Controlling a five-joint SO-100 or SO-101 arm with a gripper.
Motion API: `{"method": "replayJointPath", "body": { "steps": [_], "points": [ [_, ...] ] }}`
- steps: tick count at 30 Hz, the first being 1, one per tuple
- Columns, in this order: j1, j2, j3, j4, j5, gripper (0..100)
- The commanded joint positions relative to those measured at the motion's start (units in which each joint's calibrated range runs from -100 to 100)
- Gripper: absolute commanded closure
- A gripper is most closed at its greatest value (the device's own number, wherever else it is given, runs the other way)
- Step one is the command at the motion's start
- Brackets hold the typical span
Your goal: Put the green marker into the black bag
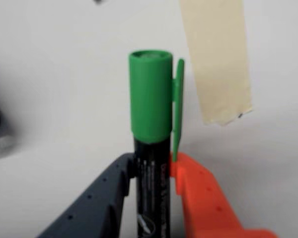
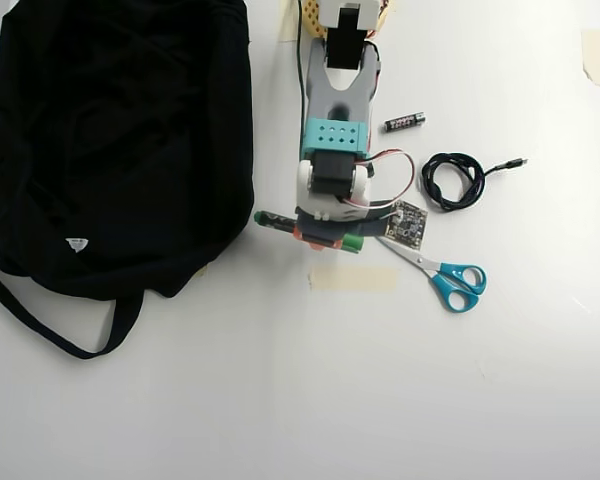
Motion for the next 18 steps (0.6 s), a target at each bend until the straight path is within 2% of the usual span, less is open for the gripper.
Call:
{"method": "replayJointPath", "body": {
  "steps": [1,18],
  "points": [
    [-1.45,-1.97,-3.87,0.5,-0.16,98],
    [-1.98,-1.97,-4.14,0.59,-0.21,98]
  ]
}}
